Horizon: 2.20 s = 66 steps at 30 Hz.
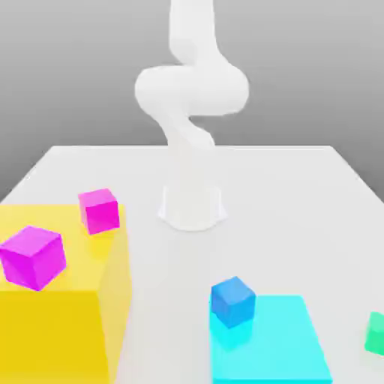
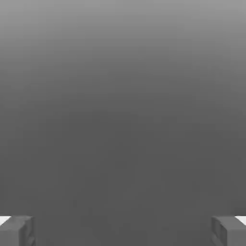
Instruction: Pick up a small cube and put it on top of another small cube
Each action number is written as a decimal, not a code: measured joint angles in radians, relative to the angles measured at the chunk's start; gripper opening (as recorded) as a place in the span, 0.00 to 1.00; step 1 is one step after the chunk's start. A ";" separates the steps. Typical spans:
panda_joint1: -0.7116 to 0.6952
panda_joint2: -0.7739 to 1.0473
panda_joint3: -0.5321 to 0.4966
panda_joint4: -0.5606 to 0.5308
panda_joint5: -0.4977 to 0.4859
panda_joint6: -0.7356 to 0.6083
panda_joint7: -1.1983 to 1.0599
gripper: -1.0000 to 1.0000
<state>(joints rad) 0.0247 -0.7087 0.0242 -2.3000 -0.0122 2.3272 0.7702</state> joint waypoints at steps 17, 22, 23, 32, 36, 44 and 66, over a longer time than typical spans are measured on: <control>0.170 0.622 0.179 0.000 -0.107 0.185 -0.186 0.50; 0.243 0.804 0.211 0.001 -0.148 0.238 -0.232 0.50; 0.252 0.841 0.217 0.001 -0.156 0.249 -0.242 0.50; 0.354 1.169 0.225 0.024 -0.255 0.387 -0.270 0.50; 0.379 1.231 0.195 0.038 -0.282 0.433 -0.250 0.00; 0.349 1.145 0.235 0.017 -0.238 0.367 -0.283 0.00; -0.186 0.349 -0.070 -0.192 -0.054 -0.199 0.457 0.00</control>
<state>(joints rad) -0.1610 -0.3602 -0.0459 -2.4922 -0.0659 2.1279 1.2270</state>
